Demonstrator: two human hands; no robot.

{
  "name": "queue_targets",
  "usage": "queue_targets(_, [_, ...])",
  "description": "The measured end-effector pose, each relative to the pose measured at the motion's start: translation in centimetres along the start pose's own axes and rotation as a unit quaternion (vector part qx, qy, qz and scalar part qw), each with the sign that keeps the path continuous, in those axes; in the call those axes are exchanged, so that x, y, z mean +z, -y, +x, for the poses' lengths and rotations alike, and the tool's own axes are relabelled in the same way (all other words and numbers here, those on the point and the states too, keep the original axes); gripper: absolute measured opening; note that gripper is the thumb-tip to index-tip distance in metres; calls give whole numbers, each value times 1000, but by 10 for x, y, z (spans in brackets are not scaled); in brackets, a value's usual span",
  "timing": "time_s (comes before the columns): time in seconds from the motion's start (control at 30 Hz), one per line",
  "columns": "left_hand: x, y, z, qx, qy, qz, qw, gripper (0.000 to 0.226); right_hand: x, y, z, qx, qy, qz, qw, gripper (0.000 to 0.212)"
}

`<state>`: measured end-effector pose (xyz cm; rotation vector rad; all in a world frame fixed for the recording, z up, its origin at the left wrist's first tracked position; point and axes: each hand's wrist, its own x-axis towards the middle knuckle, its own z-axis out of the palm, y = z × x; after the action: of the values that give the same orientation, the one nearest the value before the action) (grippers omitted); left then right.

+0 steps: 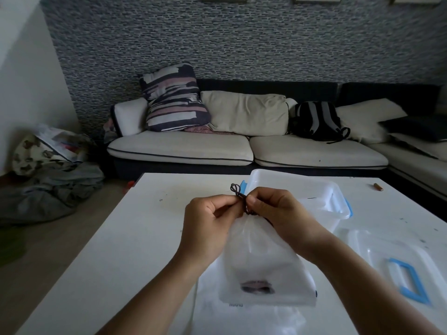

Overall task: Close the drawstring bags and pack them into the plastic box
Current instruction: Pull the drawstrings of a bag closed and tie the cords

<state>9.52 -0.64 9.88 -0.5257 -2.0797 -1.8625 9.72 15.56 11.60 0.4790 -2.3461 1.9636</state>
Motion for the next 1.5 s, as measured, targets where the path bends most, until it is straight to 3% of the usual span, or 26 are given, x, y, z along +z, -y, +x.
queue_targets(0.33, [4, -3, -2, -23, -3, -15, 1000, 15, 4, -3, 2, -15, -53, -45, 997, 26])
queue_targets(0.47, [3, 3, 3, -25, 1, 46, 999, 12, 2, -1, 0, 24, -42, -4, 999, 30])
queue_targets(0.63, [-6, 1, 7, -141, 75, -90, 983, 11, 1, 4, -2, 37, -5, 25, 999, 31])
queue_targets(0.73, [-7, 1, 7, -173, 85, -136, 972, 26, 0, 8, -4, 35, 7, 30, 999, 31])
queue_targets(0.83, [-6, 0, 9, -209, 94, -157, 961, 30, 0, 6, -3, 12, -14, -45, 999, 31])
queue_targets(0.93, [-1, -3, 9, -274, 91, -221, 931, 25, 0, 6, -1, -21, -37, -121, 992, 28])
queue_targets(1.03, [2, -6, 7, -327, 93, -293, 894, 38, 1, 4, 0, -31, -39, -107, 993, 26])
queue_targets(1.1, [2, -6, 6, -330, 106, -308, 886, 49, 2, 2, 0, -37, -44, -115, 992, 26])
queue_targets(1.23, [2, -7, 5, -288, 129, -243, 917, 48, 3, 1, -2, -24, -34, -60, 997, 31])
queue_targets(1.37, [-2, -8, 6, -262, 145, -225, 927, 42, 1, -1, -1, -26, -31, -46, 998, 28])
queue_targets(1.5, [-7, -6, 8, -220, 112, -168, 954, 21, 0, -3, -2, -10, -36, -53, 998, 28])
